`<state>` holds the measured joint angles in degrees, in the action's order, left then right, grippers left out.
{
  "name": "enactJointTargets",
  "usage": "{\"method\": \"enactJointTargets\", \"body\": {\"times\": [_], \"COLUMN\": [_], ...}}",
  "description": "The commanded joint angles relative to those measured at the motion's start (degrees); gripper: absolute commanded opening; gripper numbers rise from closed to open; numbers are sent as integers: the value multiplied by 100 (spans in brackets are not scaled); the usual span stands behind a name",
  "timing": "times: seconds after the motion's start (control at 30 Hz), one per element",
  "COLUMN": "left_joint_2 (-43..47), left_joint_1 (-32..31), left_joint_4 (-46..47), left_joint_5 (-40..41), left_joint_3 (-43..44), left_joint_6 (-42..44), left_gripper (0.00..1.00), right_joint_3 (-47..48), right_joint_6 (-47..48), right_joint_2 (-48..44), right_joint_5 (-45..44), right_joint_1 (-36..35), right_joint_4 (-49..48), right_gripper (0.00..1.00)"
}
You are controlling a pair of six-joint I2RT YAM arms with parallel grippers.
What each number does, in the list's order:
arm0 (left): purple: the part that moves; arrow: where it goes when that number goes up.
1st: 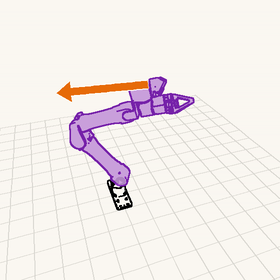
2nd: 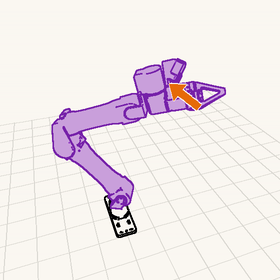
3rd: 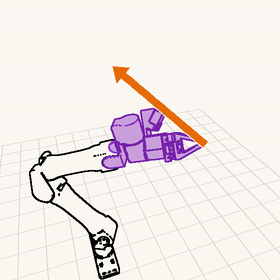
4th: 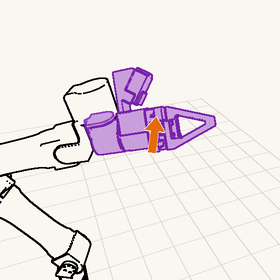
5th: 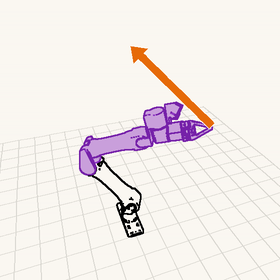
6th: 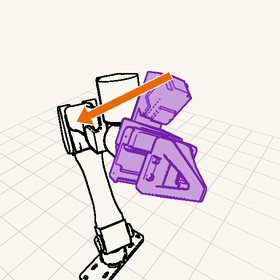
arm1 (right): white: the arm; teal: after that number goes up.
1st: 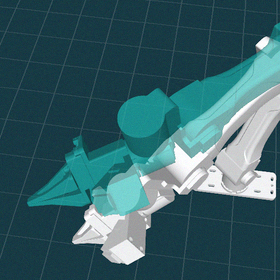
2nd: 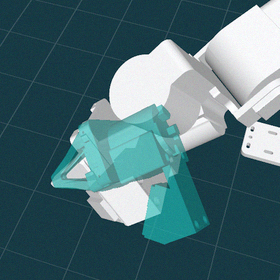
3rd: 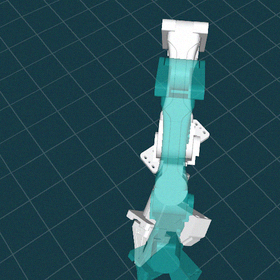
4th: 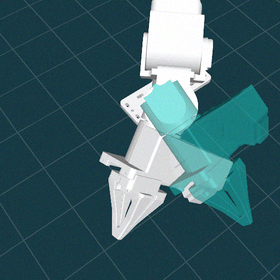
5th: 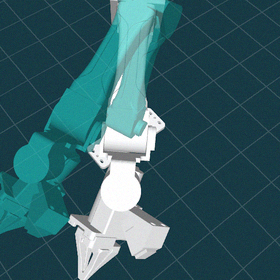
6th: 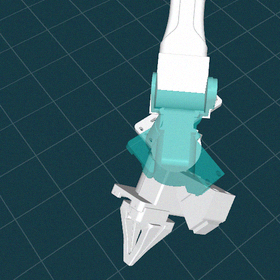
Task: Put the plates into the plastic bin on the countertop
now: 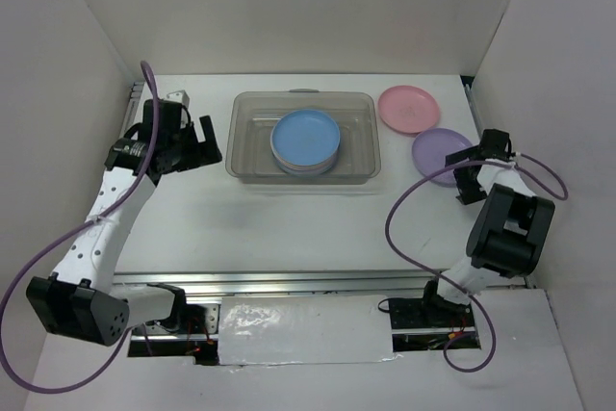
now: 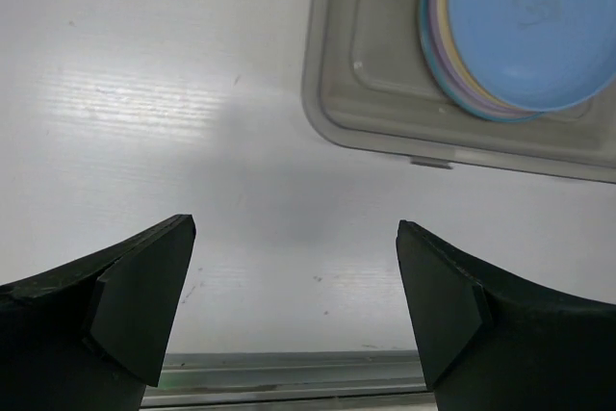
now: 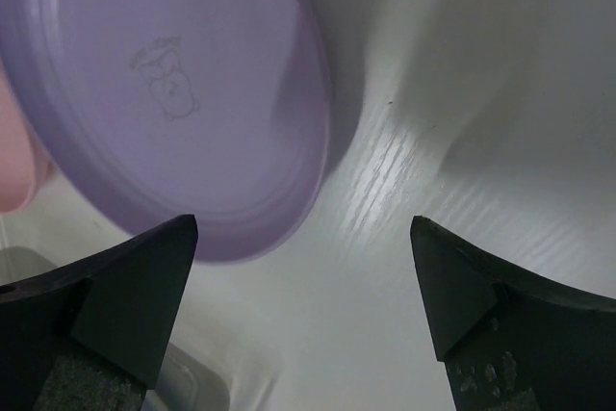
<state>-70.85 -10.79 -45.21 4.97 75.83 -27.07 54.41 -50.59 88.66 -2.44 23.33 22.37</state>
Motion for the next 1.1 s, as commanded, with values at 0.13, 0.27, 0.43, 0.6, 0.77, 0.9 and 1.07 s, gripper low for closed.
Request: {"method": "enactJointTargets", "body": {"times": [0.13, 0.27, 0.43, 0.6, 0.77, 0.9, 1.07], "left_joint_2": [598, 757, 853, 897, 941, 915, 933], "left_joint_1": [524, 823, 903, 1070, 1061, 1263, 1351], "left_joint_4": [696, 733, 786, 830, 838, 847, 874], "left_joint_5": [-435, -453, -445, -655, -629, -682, -638], "left_joint_3": [-929, -1132, -1229, -1246, -1255, -1264, -1308], "left_joint_6": [176, 237, 237, 237, 246, 237, 228], "left_gripper": [99, 99, 99, 99, 99, 99, 99], "right_joint_3": [605, 798, 1124, 1221, 984, 589, 299], "right_joint_6": [-118, -30, 154, 251, 427, 462, 339], "right_joint_2": [1055, 1188, 1443, 1487, 1303, 1075, 662], "right_joint_5": [-39, -151, -161, -169, -187, 15, 165], "right_joint_1": [66, 58, 57, 66, 66, 145, 119], "right_joint_4": [-128, -49, 390, 602, 488, 260, 102], "right_gripper": [92, 79, 66, 54, 37, 24, 0]}}
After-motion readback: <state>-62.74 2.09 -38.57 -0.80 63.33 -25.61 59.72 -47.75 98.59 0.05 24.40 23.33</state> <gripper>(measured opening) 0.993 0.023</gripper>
